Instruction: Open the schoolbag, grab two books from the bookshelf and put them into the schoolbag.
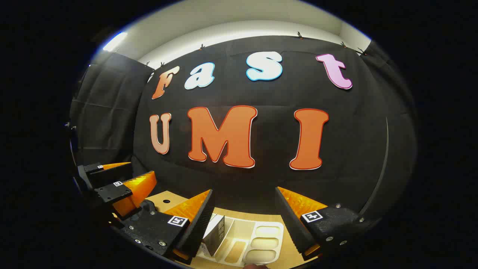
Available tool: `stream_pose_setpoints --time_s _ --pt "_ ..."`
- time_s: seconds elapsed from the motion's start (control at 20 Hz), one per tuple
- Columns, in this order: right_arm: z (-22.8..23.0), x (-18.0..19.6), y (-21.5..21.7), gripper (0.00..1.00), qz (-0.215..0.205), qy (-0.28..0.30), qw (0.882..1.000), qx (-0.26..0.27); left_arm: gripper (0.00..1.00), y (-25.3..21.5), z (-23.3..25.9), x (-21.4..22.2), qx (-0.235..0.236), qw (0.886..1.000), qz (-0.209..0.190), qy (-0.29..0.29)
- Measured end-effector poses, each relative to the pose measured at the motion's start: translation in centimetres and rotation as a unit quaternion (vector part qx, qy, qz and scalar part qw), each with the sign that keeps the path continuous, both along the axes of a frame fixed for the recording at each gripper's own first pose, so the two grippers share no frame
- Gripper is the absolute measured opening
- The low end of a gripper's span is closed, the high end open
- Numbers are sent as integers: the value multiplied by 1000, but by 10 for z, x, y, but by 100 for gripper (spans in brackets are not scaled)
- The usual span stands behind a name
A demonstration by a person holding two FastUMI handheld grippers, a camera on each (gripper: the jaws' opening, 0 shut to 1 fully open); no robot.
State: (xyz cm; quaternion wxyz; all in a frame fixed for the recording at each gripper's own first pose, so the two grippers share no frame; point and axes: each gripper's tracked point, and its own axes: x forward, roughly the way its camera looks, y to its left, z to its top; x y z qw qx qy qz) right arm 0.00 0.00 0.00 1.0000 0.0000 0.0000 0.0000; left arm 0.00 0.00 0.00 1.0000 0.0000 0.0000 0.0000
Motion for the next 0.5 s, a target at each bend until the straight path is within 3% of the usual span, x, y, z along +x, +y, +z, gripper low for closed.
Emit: stream_pose_setpoints --time_s 0.5 --pt "-3 -4 10 94 -27 -3 1000 -12 94 11 -4 3 -5 1000 -17 -8"
